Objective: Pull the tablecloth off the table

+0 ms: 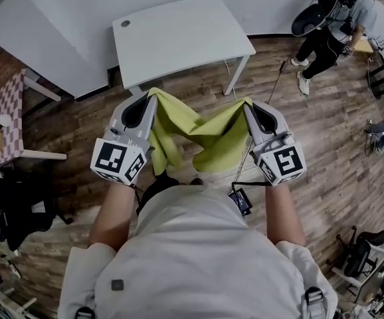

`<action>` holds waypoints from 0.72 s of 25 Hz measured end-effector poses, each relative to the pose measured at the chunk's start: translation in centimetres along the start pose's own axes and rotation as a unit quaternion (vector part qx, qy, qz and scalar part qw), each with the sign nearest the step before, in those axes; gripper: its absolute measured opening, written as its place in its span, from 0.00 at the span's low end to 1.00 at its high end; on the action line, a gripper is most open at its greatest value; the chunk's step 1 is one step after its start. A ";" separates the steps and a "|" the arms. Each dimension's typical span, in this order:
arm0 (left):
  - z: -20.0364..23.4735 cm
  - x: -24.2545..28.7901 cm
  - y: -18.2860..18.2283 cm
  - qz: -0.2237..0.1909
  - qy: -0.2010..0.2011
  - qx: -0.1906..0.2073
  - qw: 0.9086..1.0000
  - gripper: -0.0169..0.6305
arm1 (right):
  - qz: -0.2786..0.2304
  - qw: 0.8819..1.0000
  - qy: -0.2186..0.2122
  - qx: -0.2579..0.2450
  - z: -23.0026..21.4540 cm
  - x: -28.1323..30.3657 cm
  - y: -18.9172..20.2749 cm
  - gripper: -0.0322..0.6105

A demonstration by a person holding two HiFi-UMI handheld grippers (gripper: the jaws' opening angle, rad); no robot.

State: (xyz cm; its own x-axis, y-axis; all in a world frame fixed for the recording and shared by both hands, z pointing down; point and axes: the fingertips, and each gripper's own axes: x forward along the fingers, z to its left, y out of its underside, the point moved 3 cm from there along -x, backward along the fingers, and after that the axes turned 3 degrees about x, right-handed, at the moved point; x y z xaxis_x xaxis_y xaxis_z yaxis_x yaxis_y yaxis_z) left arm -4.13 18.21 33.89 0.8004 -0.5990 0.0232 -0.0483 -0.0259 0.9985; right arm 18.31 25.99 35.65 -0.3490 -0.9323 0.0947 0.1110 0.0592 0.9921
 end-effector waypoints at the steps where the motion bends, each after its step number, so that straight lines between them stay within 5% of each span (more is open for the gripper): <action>1: -0.2 -0.2 0.0 -0.001 0.001 -0.002 1.000 0.04 | 0.002 1.000 0.003 0.003 0.3 -0.3 0.3 0.08; 18: -2.6 -3.7 2.7 0.013 0.012 -0.015 1.000 0.04 | 0.015 1.000 -0.001 0.004 4.8 -3.2 2.3 0.08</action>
State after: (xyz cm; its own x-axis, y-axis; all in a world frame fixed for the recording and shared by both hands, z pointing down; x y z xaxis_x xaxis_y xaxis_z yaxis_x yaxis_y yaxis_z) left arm -5.71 22.41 36.64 0.8129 -0.5803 0.0498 -0.0512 0.0139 0.9986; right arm 15.20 30.79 38.00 -0.3468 -0.9297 0.1242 0.1144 0.0896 0.9894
